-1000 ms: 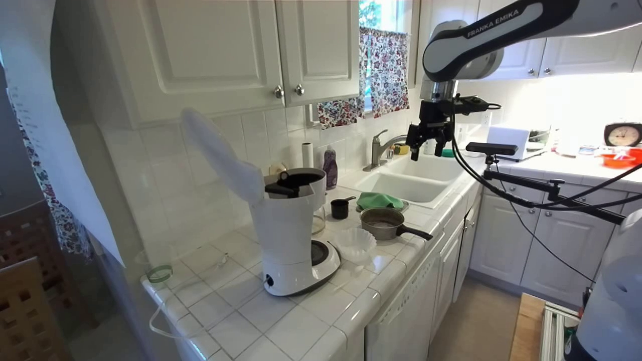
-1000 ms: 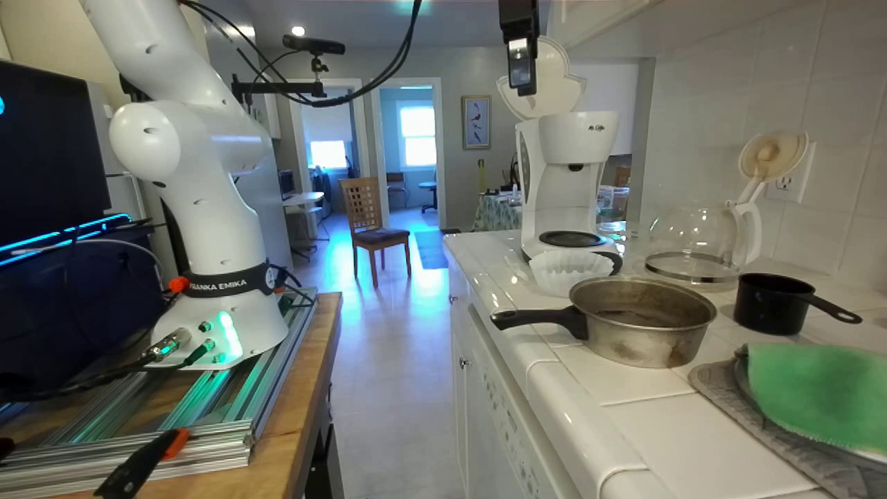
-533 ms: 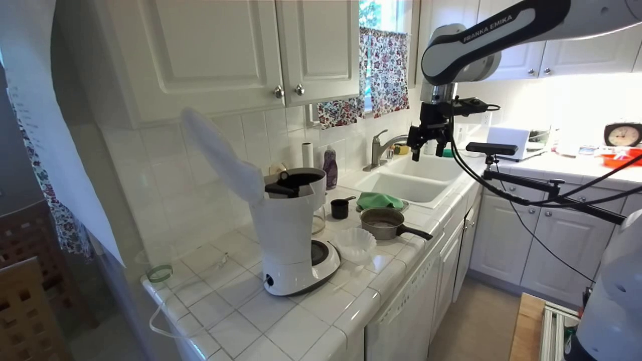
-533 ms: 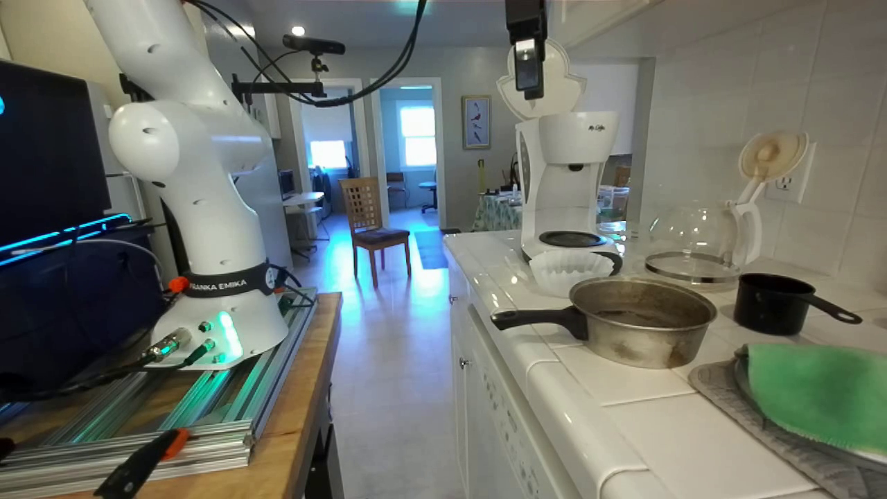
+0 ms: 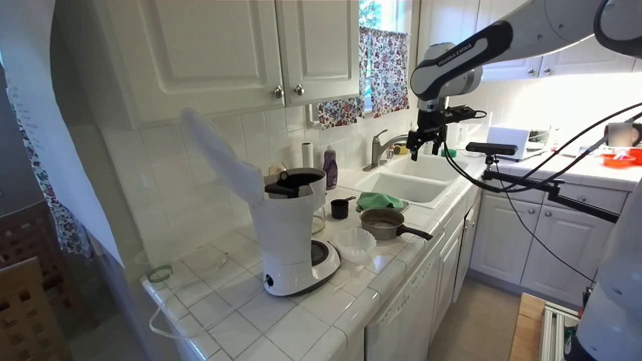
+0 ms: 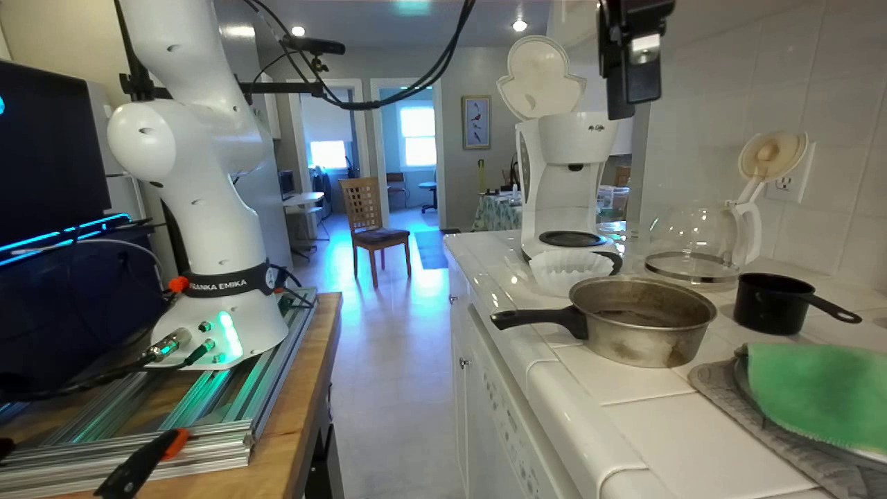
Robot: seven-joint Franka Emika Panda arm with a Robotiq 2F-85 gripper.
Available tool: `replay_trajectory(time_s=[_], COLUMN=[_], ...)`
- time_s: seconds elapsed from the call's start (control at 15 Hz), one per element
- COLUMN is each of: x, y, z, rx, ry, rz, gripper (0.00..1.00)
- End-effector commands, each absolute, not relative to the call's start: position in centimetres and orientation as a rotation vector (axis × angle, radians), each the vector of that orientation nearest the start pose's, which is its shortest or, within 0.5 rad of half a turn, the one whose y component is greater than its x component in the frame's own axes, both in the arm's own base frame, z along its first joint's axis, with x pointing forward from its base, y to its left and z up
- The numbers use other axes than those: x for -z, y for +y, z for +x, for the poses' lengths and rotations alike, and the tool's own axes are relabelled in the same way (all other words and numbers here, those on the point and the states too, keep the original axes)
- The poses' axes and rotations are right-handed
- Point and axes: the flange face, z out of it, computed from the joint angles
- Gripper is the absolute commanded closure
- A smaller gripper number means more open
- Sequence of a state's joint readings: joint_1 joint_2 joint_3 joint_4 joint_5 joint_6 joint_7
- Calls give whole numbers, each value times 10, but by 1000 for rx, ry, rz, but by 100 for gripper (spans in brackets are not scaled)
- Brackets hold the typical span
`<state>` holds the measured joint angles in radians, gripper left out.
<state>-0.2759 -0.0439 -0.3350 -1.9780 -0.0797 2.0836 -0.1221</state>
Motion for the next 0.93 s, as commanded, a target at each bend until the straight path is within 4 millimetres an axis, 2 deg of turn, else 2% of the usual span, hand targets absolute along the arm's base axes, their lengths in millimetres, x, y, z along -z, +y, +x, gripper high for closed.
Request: replay_trajectory(time_s=[0.0,0.2,0.27,0.47,0.87], x=[-489,-476,-481,-472,-473], y=[-347,-353,-343,-348,-350], z=[491,510,495,507,507], rx=[206,197,184,164,169], ry=[634,529,587,553,549], rz=[-3212,-3239,-3238,-3251,-3254], gripper=[0,0,0,0,0])
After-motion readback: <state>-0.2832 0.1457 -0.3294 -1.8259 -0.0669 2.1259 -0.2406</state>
